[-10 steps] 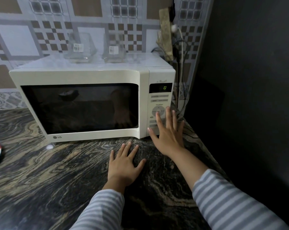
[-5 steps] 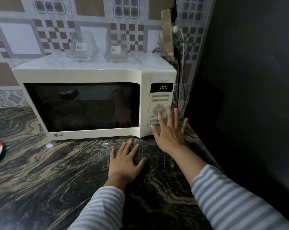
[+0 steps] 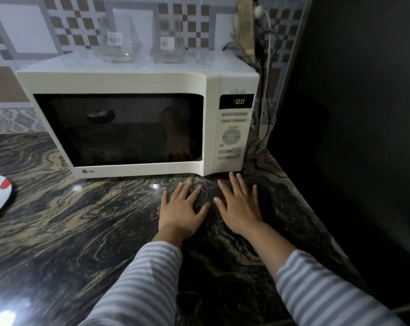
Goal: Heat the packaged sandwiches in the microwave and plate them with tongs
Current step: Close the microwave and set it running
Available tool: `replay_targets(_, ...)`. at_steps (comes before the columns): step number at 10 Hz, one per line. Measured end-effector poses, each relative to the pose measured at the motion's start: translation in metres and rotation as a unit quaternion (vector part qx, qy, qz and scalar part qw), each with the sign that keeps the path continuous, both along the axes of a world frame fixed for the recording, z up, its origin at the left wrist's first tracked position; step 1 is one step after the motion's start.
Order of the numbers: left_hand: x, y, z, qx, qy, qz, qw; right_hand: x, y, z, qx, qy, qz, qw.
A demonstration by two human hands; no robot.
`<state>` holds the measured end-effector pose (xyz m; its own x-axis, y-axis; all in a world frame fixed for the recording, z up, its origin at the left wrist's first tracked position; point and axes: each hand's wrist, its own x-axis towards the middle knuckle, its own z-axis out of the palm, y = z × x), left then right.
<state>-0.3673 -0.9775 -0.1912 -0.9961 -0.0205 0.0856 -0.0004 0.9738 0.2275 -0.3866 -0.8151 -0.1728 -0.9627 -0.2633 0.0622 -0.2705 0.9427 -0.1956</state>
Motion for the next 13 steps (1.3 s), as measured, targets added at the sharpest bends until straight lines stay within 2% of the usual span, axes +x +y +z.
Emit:
replay_targets(1, -0.0006, 0.0002, -0.0006, 0.005, 0.001, 0.003, 1.0, 0.0012, 0.0006, -0.0122, -0.006, -0.034, -0.007, 0.999)
replay_targets(13, -0.001, 0.0014, -0.002, 0.016, 0.024, 0.012, 0.999, 0.0037, 0.0022, -0.0153, -0.012, -0.023, -0.008, 1.0)
